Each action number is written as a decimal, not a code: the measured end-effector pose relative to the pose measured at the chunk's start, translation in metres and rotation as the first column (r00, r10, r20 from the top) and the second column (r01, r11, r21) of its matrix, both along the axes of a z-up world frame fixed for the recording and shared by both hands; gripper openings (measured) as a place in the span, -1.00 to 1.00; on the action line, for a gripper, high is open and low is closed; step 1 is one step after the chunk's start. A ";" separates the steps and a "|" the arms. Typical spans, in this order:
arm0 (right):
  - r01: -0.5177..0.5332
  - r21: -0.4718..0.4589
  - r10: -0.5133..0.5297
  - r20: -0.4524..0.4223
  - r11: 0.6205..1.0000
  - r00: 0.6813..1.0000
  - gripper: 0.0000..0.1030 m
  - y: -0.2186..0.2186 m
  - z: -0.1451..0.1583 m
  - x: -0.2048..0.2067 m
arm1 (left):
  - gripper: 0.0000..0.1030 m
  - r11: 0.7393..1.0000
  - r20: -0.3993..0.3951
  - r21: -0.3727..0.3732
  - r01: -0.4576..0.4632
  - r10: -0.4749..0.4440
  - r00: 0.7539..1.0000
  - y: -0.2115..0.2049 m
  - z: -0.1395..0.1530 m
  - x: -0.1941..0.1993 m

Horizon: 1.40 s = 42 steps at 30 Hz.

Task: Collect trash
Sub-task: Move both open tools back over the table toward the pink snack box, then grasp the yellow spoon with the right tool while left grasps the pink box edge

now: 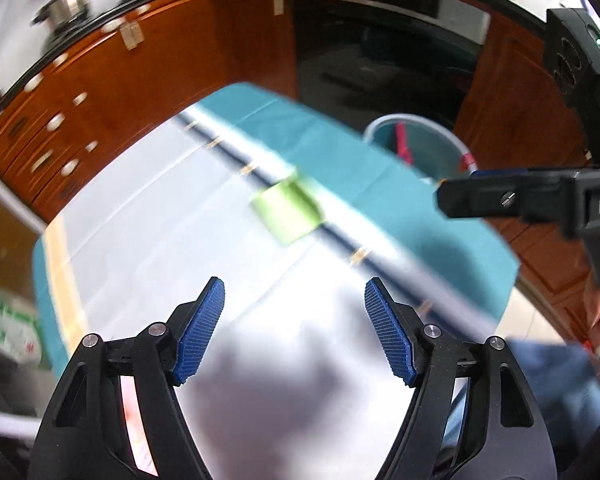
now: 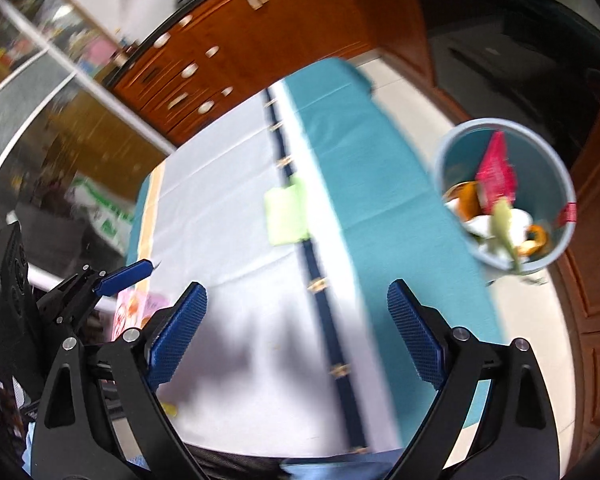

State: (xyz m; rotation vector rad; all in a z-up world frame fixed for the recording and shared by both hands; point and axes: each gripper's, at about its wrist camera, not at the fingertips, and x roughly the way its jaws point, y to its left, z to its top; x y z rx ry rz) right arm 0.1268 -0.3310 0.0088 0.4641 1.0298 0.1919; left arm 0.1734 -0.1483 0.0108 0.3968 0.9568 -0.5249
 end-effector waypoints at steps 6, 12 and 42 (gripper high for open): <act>-0.166 -0.008 0.165 -0.054 0.986 0.985 0.72 0.089 -0.020 -0.005 | 0.54 0.988 -0.014 0.020 -0.155 0.155 0.988 0.106 -0.019 -0.028; -0.363 -0.017 0.358 -0.124 0.932 0.925 0.72 0.181 -0.048 -0.024 | 0.59 0.963 -0.030 0.027 -0.270 0.270 0.962 0.191 -0.034 -0.062; -0.664 -0.333 0.662 -0.139 0.669 0.736 -0.78 0.315 -0.090 -0.071 | 0.64 0.918 -0.122 0.028 -0.396 0.397 0.910 0.281 -0.103 -0.088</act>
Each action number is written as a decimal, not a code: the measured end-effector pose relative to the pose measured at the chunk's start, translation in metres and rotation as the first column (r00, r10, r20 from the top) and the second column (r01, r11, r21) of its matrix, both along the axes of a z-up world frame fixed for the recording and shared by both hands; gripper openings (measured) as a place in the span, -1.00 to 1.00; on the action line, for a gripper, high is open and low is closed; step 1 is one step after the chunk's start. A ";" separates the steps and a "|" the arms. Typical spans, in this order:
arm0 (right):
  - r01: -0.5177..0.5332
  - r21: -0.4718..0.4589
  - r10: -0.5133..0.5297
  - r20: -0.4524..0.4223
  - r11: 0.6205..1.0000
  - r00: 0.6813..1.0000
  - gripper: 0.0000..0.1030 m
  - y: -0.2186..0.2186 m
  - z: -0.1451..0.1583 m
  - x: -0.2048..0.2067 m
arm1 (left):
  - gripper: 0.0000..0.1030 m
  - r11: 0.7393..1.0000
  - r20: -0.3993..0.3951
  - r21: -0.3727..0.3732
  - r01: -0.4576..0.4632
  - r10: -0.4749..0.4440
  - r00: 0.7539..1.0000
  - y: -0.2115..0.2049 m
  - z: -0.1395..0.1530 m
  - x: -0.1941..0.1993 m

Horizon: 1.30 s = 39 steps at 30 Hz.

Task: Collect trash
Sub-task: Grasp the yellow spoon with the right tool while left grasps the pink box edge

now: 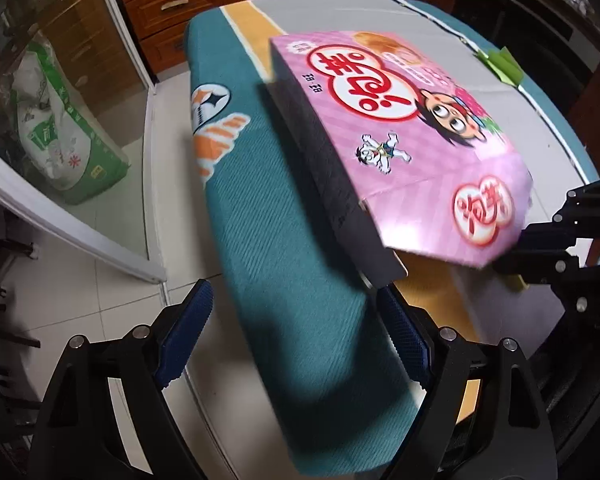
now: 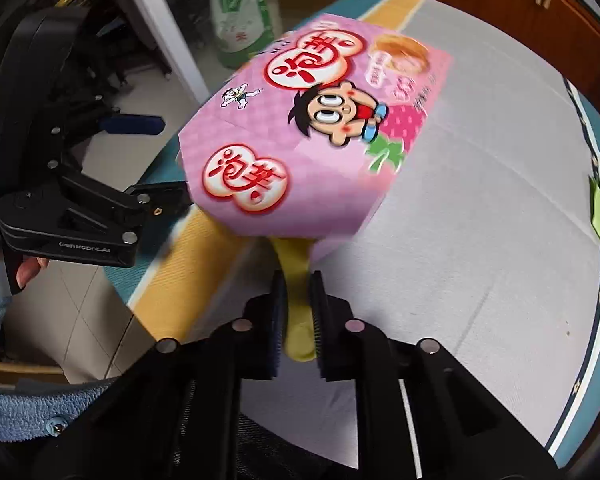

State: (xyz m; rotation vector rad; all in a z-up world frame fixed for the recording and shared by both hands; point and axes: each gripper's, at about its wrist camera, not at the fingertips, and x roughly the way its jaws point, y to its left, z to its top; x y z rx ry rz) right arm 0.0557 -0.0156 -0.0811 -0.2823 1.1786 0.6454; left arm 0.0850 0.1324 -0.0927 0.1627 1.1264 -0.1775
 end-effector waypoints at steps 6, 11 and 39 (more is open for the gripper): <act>0.163 0.048 -0.161 -0.046 0.985 0.986 -0.78 -0.057 0.000 0.029 | 0.64 0.999 0.022 -0.026 0.041 -0.040 0.999 -0.026 0.002 0.015; 0.239 0.089 -0.232 -0.082 0.967 0.969 -0.78 -0.086 -0.003 0.042 | 0.64 0.995 0.041 -0.081 0.064 -0.060 0.997 -0.048 0.005 0.019; 0.289 0.161 -0.275 -0.101 0.944 0.956 -0.78 -0.116 -0.002 0.044 | 0.63 0.982 0.113 -0.141 -0.128 0.144 0.983 -0.097 -0.003 0.059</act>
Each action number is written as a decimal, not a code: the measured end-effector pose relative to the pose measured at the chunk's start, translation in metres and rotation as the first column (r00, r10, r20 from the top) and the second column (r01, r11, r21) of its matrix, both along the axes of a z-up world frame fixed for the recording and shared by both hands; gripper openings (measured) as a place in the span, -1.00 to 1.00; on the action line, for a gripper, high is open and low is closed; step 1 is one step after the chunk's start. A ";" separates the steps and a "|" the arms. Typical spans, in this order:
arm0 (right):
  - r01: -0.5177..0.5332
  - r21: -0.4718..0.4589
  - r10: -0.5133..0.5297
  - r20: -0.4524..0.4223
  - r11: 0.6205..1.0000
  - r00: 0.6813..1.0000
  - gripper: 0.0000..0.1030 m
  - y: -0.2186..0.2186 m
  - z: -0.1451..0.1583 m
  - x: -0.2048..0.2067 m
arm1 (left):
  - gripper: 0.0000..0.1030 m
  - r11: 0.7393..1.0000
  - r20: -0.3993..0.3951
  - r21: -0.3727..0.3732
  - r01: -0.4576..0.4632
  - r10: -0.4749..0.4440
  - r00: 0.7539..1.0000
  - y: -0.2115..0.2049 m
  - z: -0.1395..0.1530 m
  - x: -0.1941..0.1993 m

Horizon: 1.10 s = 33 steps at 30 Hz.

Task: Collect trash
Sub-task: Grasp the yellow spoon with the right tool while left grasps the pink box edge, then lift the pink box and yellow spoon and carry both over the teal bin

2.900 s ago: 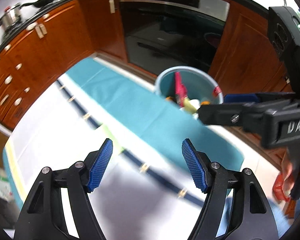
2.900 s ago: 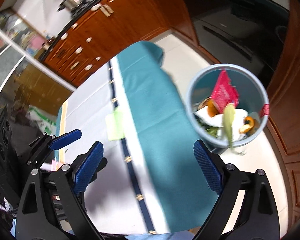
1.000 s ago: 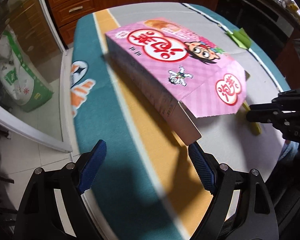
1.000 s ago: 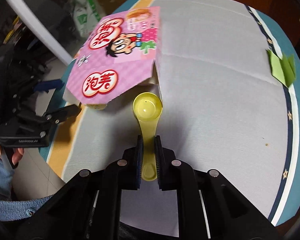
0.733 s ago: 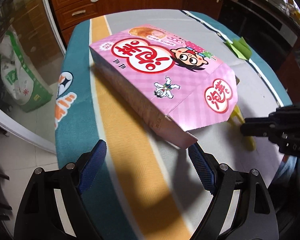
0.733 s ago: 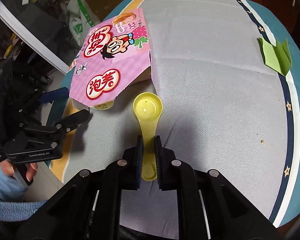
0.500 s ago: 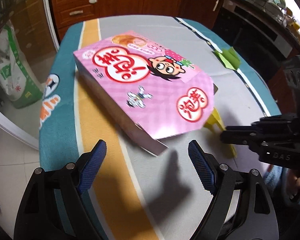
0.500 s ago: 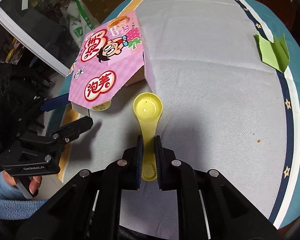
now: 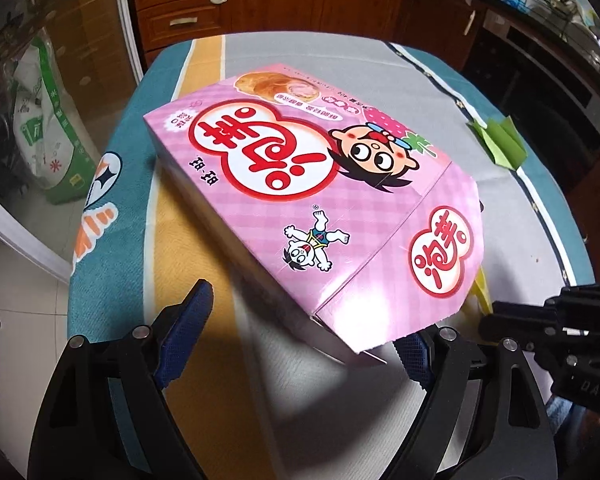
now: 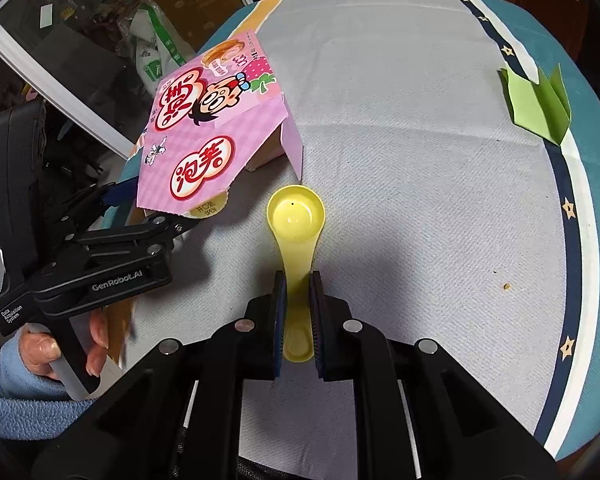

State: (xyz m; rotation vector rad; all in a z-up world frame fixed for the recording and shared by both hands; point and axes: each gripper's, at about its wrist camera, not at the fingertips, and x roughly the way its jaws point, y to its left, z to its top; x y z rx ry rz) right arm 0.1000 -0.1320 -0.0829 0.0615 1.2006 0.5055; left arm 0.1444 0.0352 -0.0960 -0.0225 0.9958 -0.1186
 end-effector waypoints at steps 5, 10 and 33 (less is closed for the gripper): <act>0.003 0.005 -0.003 -0.005 1.000 1.000 -0.78 0.000 0.000 0.000 | -0.90 1.000 0.016 0.008 -0.009 0.009 1.000 0.001 0.004 0.000; 0.025 0.019 -0.025 0.009 1.000 1.000 -0.78 -0.006 0.007 0.002 | -0.97 0.998 0.041 0.069 -0.012 0.009 0.999 0.007 0.023 -0.001; 0.199 0.161 -0.232 0.224 0.967 0.947 -0.78 -0.111 0.108 0.008 | -1.00 0.949 0.220 0.204 0.238 -0.282 0.934 -0.095 0.167 -0.001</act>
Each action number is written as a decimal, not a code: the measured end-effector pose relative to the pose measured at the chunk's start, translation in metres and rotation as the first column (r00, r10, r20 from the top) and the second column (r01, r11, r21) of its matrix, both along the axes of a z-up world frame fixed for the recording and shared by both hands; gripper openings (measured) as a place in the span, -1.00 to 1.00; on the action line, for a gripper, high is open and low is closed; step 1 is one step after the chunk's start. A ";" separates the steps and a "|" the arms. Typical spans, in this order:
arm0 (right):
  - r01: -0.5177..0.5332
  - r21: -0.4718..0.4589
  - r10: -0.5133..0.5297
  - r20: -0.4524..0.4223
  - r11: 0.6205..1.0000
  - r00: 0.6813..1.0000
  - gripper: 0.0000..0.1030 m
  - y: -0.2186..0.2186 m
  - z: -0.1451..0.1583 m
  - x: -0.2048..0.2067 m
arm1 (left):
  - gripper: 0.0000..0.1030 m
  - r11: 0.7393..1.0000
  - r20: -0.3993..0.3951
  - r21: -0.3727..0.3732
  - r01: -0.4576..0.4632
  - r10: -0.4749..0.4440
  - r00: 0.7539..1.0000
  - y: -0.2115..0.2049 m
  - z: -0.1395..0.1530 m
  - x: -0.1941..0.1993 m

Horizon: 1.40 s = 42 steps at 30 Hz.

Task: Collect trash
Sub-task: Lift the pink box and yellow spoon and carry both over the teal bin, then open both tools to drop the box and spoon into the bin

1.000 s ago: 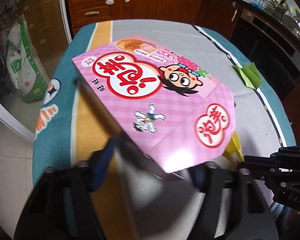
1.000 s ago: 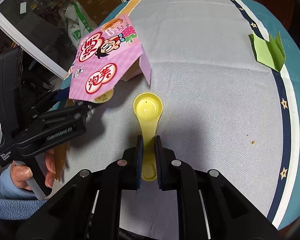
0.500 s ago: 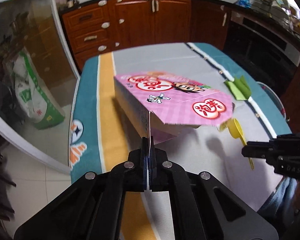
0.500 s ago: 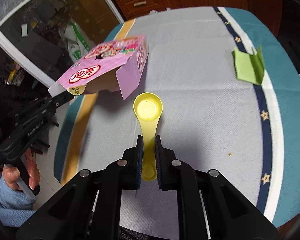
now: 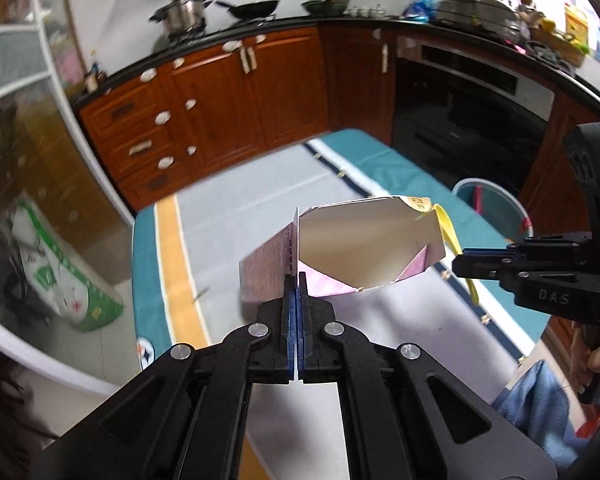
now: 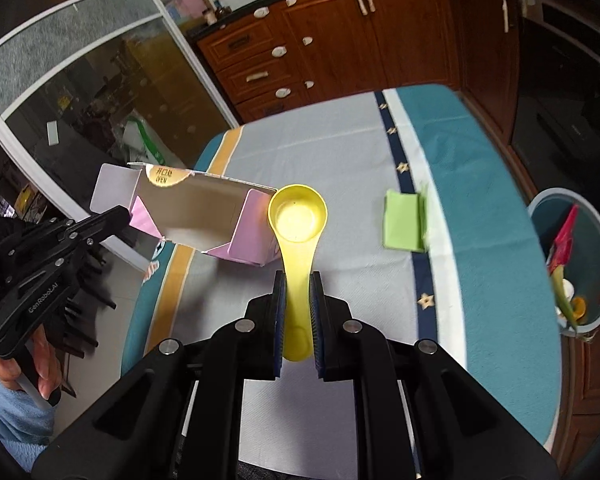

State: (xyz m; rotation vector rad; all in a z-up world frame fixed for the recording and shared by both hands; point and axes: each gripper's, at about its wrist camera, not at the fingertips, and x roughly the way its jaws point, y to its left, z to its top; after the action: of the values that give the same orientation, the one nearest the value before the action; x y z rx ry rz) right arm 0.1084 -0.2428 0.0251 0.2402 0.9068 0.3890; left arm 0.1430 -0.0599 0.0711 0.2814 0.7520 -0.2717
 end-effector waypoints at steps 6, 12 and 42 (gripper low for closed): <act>0.085 0.015 -0.085 0.063 0.996 0.994 -0.78 -0.052 0.031 -0.005 | -1.00 0.996 0.039 0.015 0.091 -0.091 0.995 -0.050 0.038 0.007; 0.226 0.011 -0.226 0.119 0.974 0.967 -0.78 -0.134 0.058 -0.018 | -0.99 0.974 0.052 -0.002 0.226 -0.225 0.973 -0.136 0.063 0.014; 0.501 0.048 -0.453 -0.357 0.864 0.817 -0.22 -0.353 -0.134 0.067 | -0.71 0.884 -0.416 -0.120 0.452 -0.458 0.786 -0.444 -0.130 0.157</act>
State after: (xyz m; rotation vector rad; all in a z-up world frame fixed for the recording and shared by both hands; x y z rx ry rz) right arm 0.1754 -0.5957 -0.1093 0.6680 1.1147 -0.0675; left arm 0.3002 -0.5038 -0.0591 0.3959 1.1213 -0.8240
